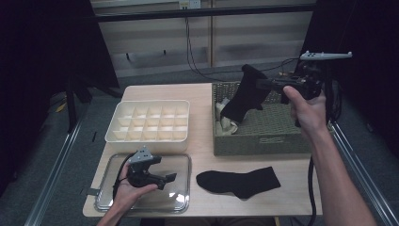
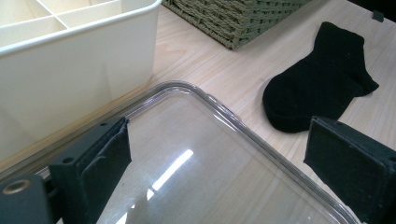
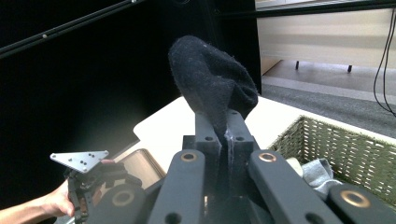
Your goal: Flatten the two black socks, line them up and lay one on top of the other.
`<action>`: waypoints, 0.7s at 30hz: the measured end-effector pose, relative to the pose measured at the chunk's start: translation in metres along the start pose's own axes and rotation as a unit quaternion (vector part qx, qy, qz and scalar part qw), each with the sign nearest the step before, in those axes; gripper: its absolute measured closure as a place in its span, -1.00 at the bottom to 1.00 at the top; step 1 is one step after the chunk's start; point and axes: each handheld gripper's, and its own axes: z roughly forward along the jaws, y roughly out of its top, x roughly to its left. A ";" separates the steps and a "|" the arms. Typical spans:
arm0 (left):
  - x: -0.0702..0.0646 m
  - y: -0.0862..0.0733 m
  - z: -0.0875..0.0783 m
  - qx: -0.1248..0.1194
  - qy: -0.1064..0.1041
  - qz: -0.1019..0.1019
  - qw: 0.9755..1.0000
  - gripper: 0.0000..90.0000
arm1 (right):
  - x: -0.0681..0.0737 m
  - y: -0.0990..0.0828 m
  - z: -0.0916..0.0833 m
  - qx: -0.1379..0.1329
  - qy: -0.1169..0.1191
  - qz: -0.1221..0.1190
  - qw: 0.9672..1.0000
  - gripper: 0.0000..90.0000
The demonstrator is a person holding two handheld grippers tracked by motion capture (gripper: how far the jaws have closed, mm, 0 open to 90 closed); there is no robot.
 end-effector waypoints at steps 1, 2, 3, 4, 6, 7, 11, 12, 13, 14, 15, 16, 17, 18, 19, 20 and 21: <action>0.000 0.000 0.001 0.002 -0.002 0.000 1.000 -0.85 | 0.002 0.000 -0.001 0.001 0.001 -0.001 1.000 0.93; 0.000 0.000 0.001 0.002 -0.002 0.002 1.000 -0.85 | 0.005 0.000 -0.001 0.000 0.004 -0.004 1.000 0.93; 0.000 0.000 0.002 0.001 -0.003 0.001 1.000 -0.85 | 0.008 0.001 -0.002 -0.002 0.006 -0.004 1.000 0.93; 0.000 0.000 0.002 0.001 -0.003 0.001 1.000 -0.85 | 0.008 0.001 -0.002 -0.002 0.006 -0.004 1.000 0.93; 0.000 0.000 0.002 0.002 -0.002 0.000 1.000 -0.85 | 0.013 0.000 -0.004 -0.003 0.010 -0.006 1.000 0.93; 0.000 0.001 0.002 0.002 -0.002 -0.001 1.000 -0.85 | 0.019 0.000 -0.005 -0.003 0.015 -0.010 1.000 0.93; -0.001 0.001 0.002 0.000 -0.001 0.000 1.000 -0.84 | 0.027 -0.002 -0.008 -0.003 0.021 -0.016 1.000 0.93; -0.001 0.002 0.002 0.000 -0.002 0.001 1.000 -0.83 | 0.030 -0.003 -0.009 -0.002 0.024 -0.017 1.000 0.93; -0.002 0.002 0.003 -0.001 -0.002 -0.002 1.000 -0.83 | 0.036 -0.005 -0.011 0.001 0.022 -0.021 1.000 0.93; -0.002 0.003 0.003 -0.002 -0.002 0.002 1.000 -0.83 | 0.038 -0.007 -0.012 0.000 0.025 -0.021 0.999 0.93; -0.002 0.003 0.003 -0.002 -0.002 0.002 1.000 -0.82 | 0.038 -0.007 -0.012 0.000 0.025 -0.021 0.999 0.93; -0.003 0.003 0.004 -0.002 -0.004 0.001 1.000 -0.81 | 0.043 -0.010 -0.015 -0.004 0.022 -0.022 0.999 0.93; -0.004 0.004 0.005 -0.004 -0.005 0.002 1.000 -0.81 | 0.043 -0.013 -0.017 -0.005 0.022 -0.025 0.999 0.93; -0.005 0.005 0.005 -0.003 -0.006 0.004 1.000 -0.81 | 0.043 -0.013 -0.017 -0.005 0.022 -0.025 0.999 0.93; -0.006 0.007 0.006 -0.002 -0.006 0.007 1.000 -0.80 | 0.042 -0.020 -0.019 -0.005 0.018 -0.018 1.000 0.93; -0.007 0.008 0.006 -0.002 -0.007 0.009 1.000 -0.80 | 0.042 -0.020 -0.019 -0.005 0.018 -0.018 1.000 0.93; -0.009 0.013 0.007 -0.007 -0.008 0.014 1.000 -0.77 | 0.045 -0.028 -0.021 -0.001 0.013 -0.020 1.000 0.93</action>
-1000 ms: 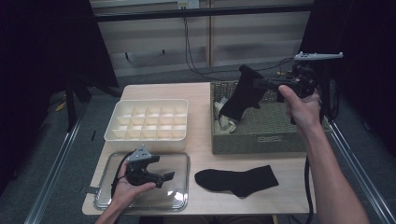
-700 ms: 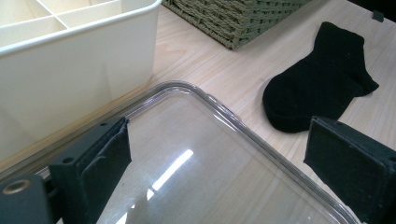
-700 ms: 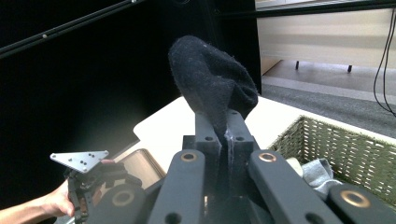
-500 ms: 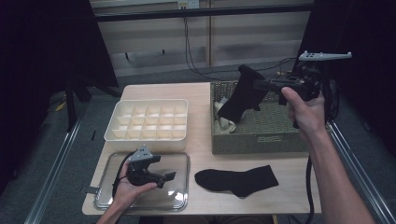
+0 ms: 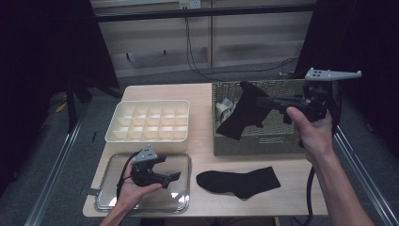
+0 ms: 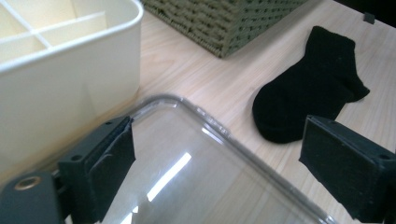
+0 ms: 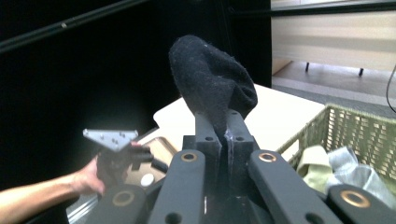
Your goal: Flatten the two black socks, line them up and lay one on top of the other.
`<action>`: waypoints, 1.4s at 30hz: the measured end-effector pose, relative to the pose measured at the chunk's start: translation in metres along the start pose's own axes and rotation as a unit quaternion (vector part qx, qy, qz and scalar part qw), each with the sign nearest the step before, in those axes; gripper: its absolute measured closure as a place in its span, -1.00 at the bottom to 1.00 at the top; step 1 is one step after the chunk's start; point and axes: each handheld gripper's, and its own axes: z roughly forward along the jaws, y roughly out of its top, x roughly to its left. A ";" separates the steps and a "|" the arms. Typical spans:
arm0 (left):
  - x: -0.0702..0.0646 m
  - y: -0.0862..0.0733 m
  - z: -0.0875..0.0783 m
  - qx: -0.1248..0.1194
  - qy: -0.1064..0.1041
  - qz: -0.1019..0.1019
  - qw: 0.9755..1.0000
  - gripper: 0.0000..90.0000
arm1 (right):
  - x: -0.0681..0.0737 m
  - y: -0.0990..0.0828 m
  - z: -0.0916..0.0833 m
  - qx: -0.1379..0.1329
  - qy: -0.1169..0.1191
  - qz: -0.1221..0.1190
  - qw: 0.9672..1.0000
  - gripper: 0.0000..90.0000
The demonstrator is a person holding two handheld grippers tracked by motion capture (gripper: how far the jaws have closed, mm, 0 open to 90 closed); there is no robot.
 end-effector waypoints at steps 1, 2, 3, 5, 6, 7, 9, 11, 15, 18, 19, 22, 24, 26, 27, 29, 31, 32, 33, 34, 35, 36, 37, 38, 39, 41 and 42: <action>0.000 0.000 0.000 0.000 0.000 0.000 1.000 -0.76 | 0.000 0.000 0.000 0.000 0.000 0.000 1.000 0.93; -0.001 0.005 0.000 -0.002 0.000 0.007 1.000 -0.73 | 0.004 -0.006 -0.001 0.006 -0.004 -0.001 1.000 0.93; -0.001 0.005 0.000 -0.002 0.000 0.007 1.000 -0.71 | 0.004 -0.006 -0.001 0.006 -0.004 -0.001 1.000 0.93; -0.004 0.010 0.001 -0.009 -0.002 0.009 1.000 -0.65 | 0.007 -0.012 -0.002 0.009 -0.008 0.001 1.000 0.93; -0.006 0.013 0.001 -0.005 -0.005 0.015 1.000 -0.59 | 0.009 -0.018 -0.003 0.011 -0.009 0.001 1.000 0.93; -0.008 0.015 0.001 -0.008 -0.007 0.020 1.000 -0.59 | 0.009 -0.018 -0.003 0.011 -0.009 0.001 1.000 0.93; -0.012 0.019 0.002 -0.008 -0.014 0.028 0.999 -0.45 | 0.011 -0.024 -0.003 0.016 -0.012 0.003 1.000 0.93; -0.019 0.024 0.007 -0.014 -0.024 0.034 0.999 -0.36 | 0.012 -0.035 -0.003 0.021 -0.012 0.006 1.000 0.93; -0.026 0.029 0.014 -0.019 -0.033 0.047 0.998 -0.23 | 0.011 -0.052 -0.002 0.025 -0.009 0.017 0.999 0.93; -0.035 0.035 0.021 -0.021 -0.043 0.058 0.997 -0.13 | 0.011 -0.063 0.000 0.025 -0.005 0.025 0.999 0.93; -0.035 0.035 0.021 -0.021 -0.043 0.058 0.997 -0.10 | 0.011 -0.063 0.000 0.025 -0.005 0.025 0.999 0.93; -0.040 0.038 0.027 -0.021 -0.051 0.067 0.996 -0.02 | 0.013 -0.075 0.002 0.030 0.000 0.032 0.999 0.93; -0.044 0.040 0.035 -0.017 -0.069 0.065 0.995 0.04 | 0.016 -0.079 0.004 0.033 0.002 0.034 0.999 0.93; -0.045 0.040 0.039 -0.014 -0.076 0.064 0.995 0.05 | 0.018 -0.081 0.005 0.032 0.006 0.033 0.999 0.93; -0.047 0.041 0.043 -0.008 -0.075 0.066 0.995 0.05 | 0.019 -0.083 0.007 0.032 0.010 0.032 0.999 0.93; -0.049 0.042 0.050 -0.002 -0.079 0.071 0.994 0.07 | 0.021 -0.088 0.010 0.035 0.016 0.034 0.999 0.93; -0.050 0.042 0.055 0.000 -0.086 0.072 0.994 0.09 | 0.021 -0.093 0.015 0.037 0.024 0.037 0.998 0.93; -0.052 0.043 0.060 0.004 -0.087 0.074 0.993 0.09 | 0.021 -0.097 0.019 0.039 0.030 0.041 0.998 0.93; -0.052 0.043 0.060 0.004 -0.087 0.074 0.993 0.09 | 0.021 -0.097 0.019 0.039 0.030 0.041 0.998 0.93; -0.052 0.042 0.063 0.005 -0.092 0.075 0.993 0.09 | 0.021 -0.100 0.023 0.042 0.032 0.041 0.998 0.93; -0.052 0.042 0.065 0.008 -0.091 0.075 0.993 0.09 | 0.021 -0.100 0.023 0.042 0.032 0.041 0.998 0.93; -0.052 0.042 0.067 0.010 -0.092 0.074 0.993 0.10 | 0.020 -0.102 0.025 0.043 0.035 0.042 0.998 0.93; -0.051 0.042 0.069 0.009 -0.100 0.070 0.992 0.18 | 0.019 -0.104 0.029 0.043 0.039 0.045 0.997 0.93; -0.051 0.043 0.071 0.011 -0.101 0.071 0.992 0.21 | 0.019 -0.105 0.030 0.046 0.041 0.046 0.997 0.93; -0.052 0.043 0.073 0.012 -0.102 0.073 0.992 0.21 | 0.019 -0.105 0.030 0.046 0.041 0.046 0.997 0.93; -0.053 0.043 0.078 0.012 -0.104 0.070 0.992 0.31 | 0.020 -0.106 0.033 0.048 0.044 0.047 0.997 0.93; -0.053 0.042 0.079 0.013 -0.105 0.073 0.992 0.35 | 0.020 -0.106 0.033 0.048 0.044 0.047 0.997 0.93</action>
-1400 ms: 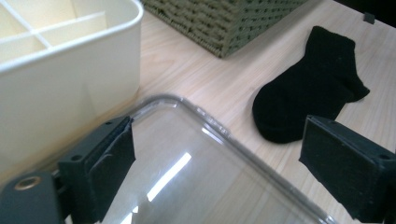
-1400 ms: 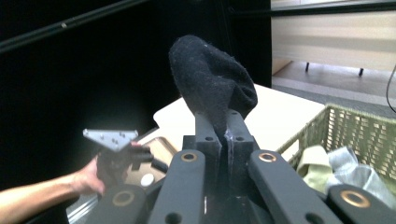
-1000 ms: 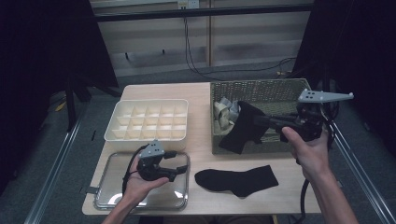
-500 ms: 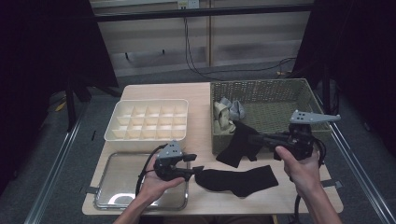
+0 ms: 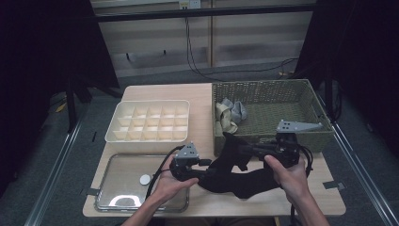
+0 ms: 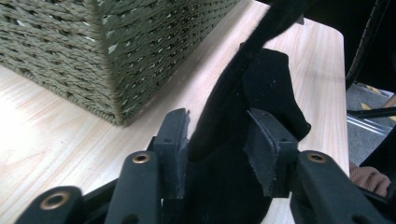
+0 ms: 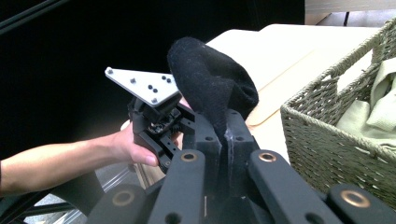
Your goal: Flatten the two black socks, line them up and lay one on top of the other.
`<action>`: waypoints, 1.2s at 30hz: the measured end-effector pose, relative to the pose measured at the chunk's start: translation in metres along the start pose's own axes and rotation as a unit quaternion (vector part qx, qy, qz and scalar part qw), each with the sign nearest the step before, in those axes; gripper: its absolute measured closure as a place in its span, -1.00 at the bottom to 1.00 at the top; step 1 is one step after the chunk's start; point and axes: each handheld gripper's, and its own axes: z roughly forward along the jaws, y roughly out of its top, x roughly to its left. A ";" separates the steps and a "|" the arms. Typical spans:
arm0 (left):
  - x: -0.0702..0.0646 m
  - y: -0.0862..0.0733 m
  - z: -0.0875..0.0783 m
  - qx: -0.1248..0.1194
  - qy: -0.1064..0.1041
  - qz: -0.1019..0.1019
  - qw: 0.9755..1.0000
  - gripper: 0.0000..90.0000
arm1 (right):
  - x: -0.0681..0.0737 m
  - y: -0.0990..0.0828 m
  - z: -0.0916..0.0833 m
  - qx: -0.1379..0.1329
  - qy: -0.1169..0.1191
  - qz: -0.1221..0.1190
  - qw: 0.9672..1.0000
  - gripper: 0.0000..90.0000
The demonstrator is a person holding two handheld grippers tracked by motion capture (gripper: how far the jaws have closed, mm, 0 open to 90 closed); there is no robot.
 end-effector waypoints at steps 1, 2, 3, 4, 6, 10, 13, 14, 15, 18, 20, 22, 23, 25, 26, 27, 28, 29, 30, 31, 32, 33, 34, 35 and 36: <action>0.000 0.000 0.000 0.000 0.000 0.000 1.000 0.39 | 0.000 0.000 0.000 0.000 0.000 0.000 1.000 0.93; 0.000 -0.001 0.001 0.003 -0.002 -0.002 1.000 0.44 | -0.001 -0.001 0.000 -0.001 0.001 0.001 1.000 0.93; 0.000 -0.001 0.001 0.003 -0.002 -0.002 1.000 0.52 | -0.001 -0.001 0.000 -0.001 0.001 0.001 1.000 0.93; 0.000 -0.001 0.000 0.000 -0.010 -0.005 1.000 0.61 | -0.001 -0.002 -0.001 -0.002 0.002 0.004 1.000 0.93; -0.001 -0.001 -0.001 0.002 -0.015 -0.003 1.000 0.69 | -0.002 -0.002 -0.001 -0.001 0.002 0.004 1.000 0.93; -0.002 -0.002 -0.008 0.003 -0.029 -0.006 1.000 0.89 | -0.007 -0.005 -0.004 -0.003 -0.008 0.013 1.000 0.93; -0.005 -0.002 -0.017 -0.002 -0.040 -0.008 0.999 0.92 | -0.012 -0.009 -0.010 -0.005 -0.020 0.020 1.000 0.93; -0.009 -0.002 -0.025 -0.002 -0.047 -0.006 0.999 0.92 | -0.013 -0.012 -0.014 -0.003 -0.022 0.021 1.000 0.93; -0.009 -0.002 -0.025 -0.002 -0.047 -0.006 0.999 0.92 | -0.013 -0.012 -0.014 -0.003 -0.022 0.021 1.000 0.93; -0.015 -0.005 -0.034 0.009 -0.060 0.002 0.998 0.93 | -0.016 -0.025 -0.018 0.000 -0.032 0.033 0.999 0.93; -0.021 -0.008 -0.037 0.018 -0.069 0.011 0.997 0.93 | -0.017 -0.032 -0.018 0.004 -0.036 0.037 0.999 0.93; -0.026 -0.010 -0.039 0.021 -0.079 0.013 0.997 0.93 | -0.017 -0.036 -0.019 0.005 -0.040 0.040 0.998 0.93; -0.027 -0.011 -0.041 0.024 -0.085 0.012 0.996 0.93 | -0.017 -0.039 -0.020 0.006 -0.044 0.042 0.998 0.93; -0.029 -0.013 -0.041 0.029 -0.094 0.006 0.995 0.93 | -0.017 -0.047 -0.021 0.008 -0.052 0.048 0.997 0.93; -0.029 -0.014 -0.041 0.036 -0.096 0.009 0.995 0.93 | -0.017 -0.052 -0.022 0.011 -0.054 0.051 0.997 0.93; -0.028 -0.014 -0.041 0.043 -0.100 0.011 0.994 0.93 | -0.017 -0.057 -0.022 0.015 -0.057 0.056 0.997 0.93; -0.027 -0.015 -0.039 0.053 -0.101 0.008 0.993 0.93 | -0.018 -0.066 -0.021 0.025 -0.067 0.062 0.995 0.93; -0.025 -0.016 -0.038 0.060 -0.102 0.005 0.993 0.93 | -0.019 -0.071 -0.020 0.030 -0.073 0.061 0.995 0.93; -0.023 -0.016 -0.036 0.066 -0.101 0.003 0.993 0.93 | -0.021 -0.075 -0.019 0.036 -0.078 0.065 0.994 0.92; -0.023 -0.016 -0.036 0.066 -0.101 0.003 0.993 0.93 | -0.021 -0.075 -0.019 0.036 -0.078 0.065 0.994 0.92; -0.019 -0.018 -0.031 0.073 -0.101 -0.005 0.992 0.93 | -0.025 -0.082 -0.016 0.046 -0.086 0.071 0.993 0.91; -0.019 -0.018 -0.031 0.073 -0.101 -0.005 0.992 0.92 | -0.025 -0.082 -0.016 0.046 -0.086 0.071 0.993 0.91; -0.016 -0.019 -0.028 0.078 -0.100 -0.006 0.992 0.92 | -0.028 -0.085 -0.015 0.050 -0.089 0.072 0.992 0.91; -0.015 -0.019 -0.027 0.082 -0.095 -0.008 0.992 0.92 | -0.031 -0.089 -0.013 0.052 -0.090 0.074 0.992 0.90; -0.010 -0.020 -0.023 0.087 -0.086 -0.015 0.992 0.91 | -0.036 -0.093 -0.011 0.056 -0.092 0.077 0.991 0.88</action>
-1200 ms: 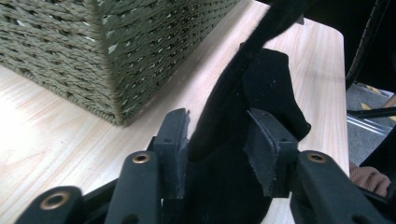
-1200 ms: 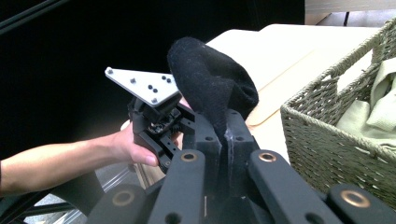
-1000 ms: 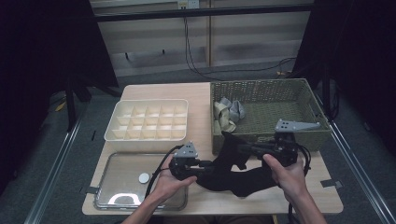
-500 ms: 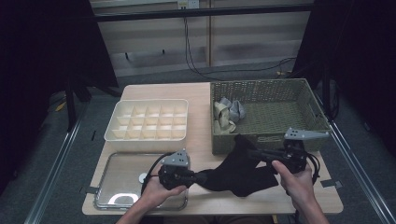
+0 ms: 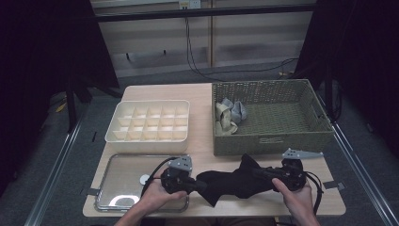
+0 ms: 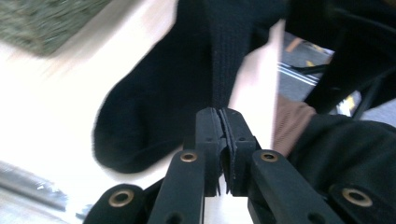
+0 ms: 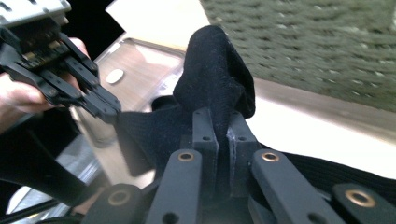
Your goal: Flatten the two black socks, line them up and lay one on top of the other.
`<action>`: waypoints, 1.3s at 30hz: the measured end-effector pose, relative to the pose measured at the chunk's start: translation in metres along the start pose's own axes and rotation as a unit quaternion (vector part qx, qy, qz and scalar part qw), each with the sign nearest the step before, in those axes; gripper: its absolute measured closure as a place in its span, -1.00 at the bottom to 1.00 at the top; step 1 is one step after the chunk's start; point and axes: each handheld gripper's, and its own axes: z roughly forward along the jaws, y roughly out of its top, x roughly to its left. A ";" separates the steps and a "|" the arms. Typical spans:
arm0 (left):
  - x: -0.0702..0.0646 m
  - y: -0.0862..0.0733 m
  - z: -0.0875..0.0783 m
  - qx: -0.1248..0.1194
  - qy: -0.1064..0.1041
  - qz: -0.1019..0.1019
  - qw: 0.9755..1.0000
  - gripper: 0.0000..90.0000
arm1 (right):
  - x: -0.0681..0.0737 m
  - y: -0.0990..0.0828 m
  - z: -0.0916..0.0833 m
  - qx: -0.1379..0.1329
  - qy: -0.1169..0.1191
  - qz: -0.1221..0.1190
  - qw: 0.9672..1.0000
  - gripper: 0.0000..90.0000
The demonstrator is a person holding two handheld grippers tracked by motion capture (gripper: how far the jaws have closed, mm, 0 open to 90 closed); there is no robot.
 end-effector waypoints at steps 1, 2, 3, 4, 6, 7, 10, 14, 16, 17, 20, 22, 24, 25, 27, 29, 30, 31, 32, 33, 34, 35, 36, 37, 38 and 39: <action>0.000 0.000 0.000 0.000 0.000 0.000 1.000 0.91 | 0.000 0.000 0.000 0.000 0.000 0.000 1.000 0.88; 0.002 0.000 0.001 0.001 0.004 -0.005 1.000 0.91 | -0.001 -0.001 0.002 0.005 -0.009 -0.001 1.000 0.87; 0.004 0.000 0.003 0.001 0.004 -0.010 1.000 0.91 | -0.003 -0.002 0.003 0.009 -0.013 -0.003 1.000 0.87; 0.006 0.000 0.005 0.006 0.021 -0.013 1.000 0.91 | -0.007 -0.004 0.007 0.015 -0.016 0.000 1.000 0.83; 0.009 0.000 0.006 0.008 0.010 -0.020 1.000 0.91 | -0.008 -0.006 0.010 0.019 -0.018 -0.001 1.000 0.80; 0.012 0.000 0.007 0.013 0.020 -0.020 1.000 0.92 | -0.009 -0.007 0.011 0.022 -0.018 0.002 1.000 0.75; 0.019 0.000 0.008 0.020 0.024 -0.023 0.999 0.92 | -0.010 -0.007 0.012 0.023 -0.025 0.003 0.999 0.62; 0.025 -0.001 0.010 0.008 0.025 -0.032 0.999 0.91 | -0.013 -0.007 0.007 0.017 -0.019 0.006 1.000 0.37; 0.027 0.000 0.008 0.013 0.034 -0.037 0.999 0.91 | -0.013 -0.007 0.007 0.018 -0.024 0.003 1.000 0.33; 0.029 0.000 0.007 0.014 0.036 -0.038 0.999 0.91 | -0.013 -0.007 0.007 0.018 -0.023 0.006 1.000 0.33; 0.034 0.000 0.001 -0.007 0.046 -0.052 0.998 0.90 | -0.015 -0.007 0.010 0.025 -0.024 0.006 0.999 0.33; 0.035 0.000 0.000 -0.011 0.054 -0.053 0.997 0.88 | -0.016 -0.006 0.012 0.029 -0.028 0.006 0.999 0.34; 0.036 0.000 -0.003 -0.024 0.061 -0.059 0.996 0.72 | -0.019 -0.004 0.016 0.032 -0.029 0.008 0.999 0.37; 0.036 -0.001 -0.005 -0.031 0.054 -0.059 0.996 0.72 | -0.020 -0.003 0.017 0.033 -0.032 0.008 0.999 0.37; 0.031 0.000 -0.009 -0.033 0.052 -0.049 0.997 0.63 | -0.022 0.000 0.021 0.036 -0.030 0.007 0.999 0.37; 0.023 -0.001 -0.011 -0.040 0.031 -0.037 0.998 0.59 | -0.022 0.001 0.025 0.039 -0.028 0.006 0.999 0.44; 0.016 -0.003 -0.007 -0.029 0.021 -0.027 0.999 0.59 | -0.022 0.001 0.029 0.045 -0.028 0.003 0.999 0.49; 0.016 -0.003 -0.007 -0.029 0.021 -0.027 0.999 0.59 | -0.022 0.001 0.032 0.048 -0.025 0.002 0.999 0.58; 0.014 -0.005 -0.003 -0.018 0.020 -0.024 0.999 0.59 | -0.022 0.000 0.034 0.053 -0.022 0.002 0.998 0.73; 0.015 -0.007 0.001 -0.007 0.019 -0.025 1.000 0.59 | -0.022 0.000 0.034 0.053 -0.022 0.002 0.998 0.73; 0.017 -0.011 0.010 0.011 0.025 -0.030 0.999 0.60 | -0.021 -0.001 0.038 0.060 -0.020 -0.003 0.998 0.90; 0.017 -0.011 0.010 0.011 0.025 -0.030 0.999 0.59 | -0.021 -0.001 0.038 0.060 -0.020 -0.003 0.998 0.90; 0.019 -0.014 0.014 0.016 0.026 -0.035 0.999 0.59 | -0.019 0.000 0.039 0.060 -0.018 -0.004 0.998 0.93; 0.020 -0.015 0.017 0.023 0.031 -0.037 0.999 0.61 | -0.016 0.000 0.040 0.059 -0.015 -0.004 0.998 0.94; 0.022 -0.016 0.018 0.027 0.035 -0.038 0.998 0.64 | -0.010 0.003 0.040 0.055 -0.005 -0.009 0.998 0.94; 0.022 -0.016 0.018 0.027 0.035 -0.038 0.998 0.64 | -0.010 0.003 0.040 0.055 -0.005 -0.009 0.998 0.94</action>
